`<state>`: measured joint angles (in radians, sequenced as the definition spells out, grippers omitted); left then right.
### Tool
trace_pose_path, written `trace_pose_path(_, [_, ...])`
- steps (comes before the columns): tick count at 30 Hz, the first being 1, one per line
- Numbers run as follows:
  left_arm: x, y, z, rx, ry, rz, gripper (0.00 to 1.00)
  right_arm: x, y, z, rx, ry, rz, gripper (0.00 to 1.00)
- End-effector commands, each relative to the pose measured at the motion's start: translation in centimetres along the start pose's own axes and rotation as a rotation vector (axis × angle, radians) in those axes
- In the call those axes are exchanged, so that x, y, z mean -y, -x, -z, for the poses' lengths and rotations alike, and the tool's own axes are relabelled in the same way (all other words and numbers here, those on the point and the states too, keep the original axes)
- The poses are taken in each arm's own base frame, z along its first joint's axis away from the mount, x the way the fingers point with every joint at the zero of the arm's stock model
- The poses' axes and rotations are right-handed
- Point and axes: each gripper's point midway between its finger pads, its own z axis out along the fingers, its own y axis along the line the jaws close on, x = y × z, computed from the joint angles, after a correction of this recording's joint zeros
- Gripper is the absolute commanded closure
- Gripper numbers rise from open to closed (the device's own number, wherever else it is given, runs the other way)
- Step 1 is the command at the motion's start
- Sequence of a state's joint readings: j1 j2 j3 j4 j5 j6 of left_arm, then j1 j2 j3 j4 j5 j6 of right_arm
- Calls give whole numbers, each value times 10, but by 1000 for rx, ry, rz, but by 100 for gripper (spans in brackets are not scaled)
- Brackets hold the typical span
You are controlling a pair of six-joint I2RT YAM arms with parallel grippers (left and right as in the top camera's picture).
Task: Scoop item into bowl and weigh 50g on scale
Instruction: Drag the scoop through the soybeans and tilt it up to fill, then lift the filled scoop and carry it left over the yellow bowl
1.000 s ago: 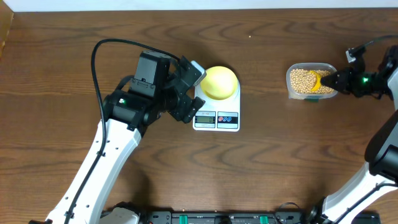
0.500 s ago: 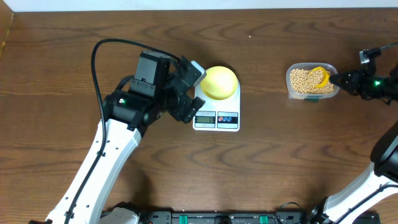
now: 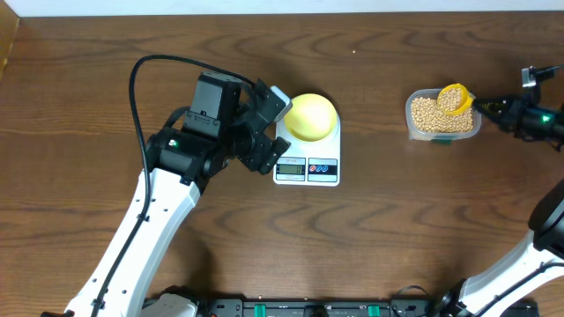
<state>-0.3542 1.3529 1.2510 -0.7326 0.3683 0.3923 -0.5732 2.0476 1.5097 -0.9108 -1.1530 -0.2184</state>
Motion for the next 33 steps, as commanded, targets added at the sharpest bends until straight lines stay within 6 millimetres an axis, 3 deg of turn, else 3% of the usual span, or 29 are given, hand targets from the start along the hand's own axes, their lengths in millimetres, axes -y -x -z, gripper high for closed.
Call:
trace_pose_path(1, [1,-2,-1,0,-10,14,18,-14,4,3,30,108,-13,99])
trace_pose_path(9, [1,-2,-1,0,-10,14,18,-39,10,7,61,252,-13,99])
trace_pose_path(20, [1,-2,-1,0,-10,14,18,-49,9,3,47,298,-49,99])
trace_pose_path(33, [1,-2,-1,0,-10,14,18,-76,5,-29,-26,368,-21,99])
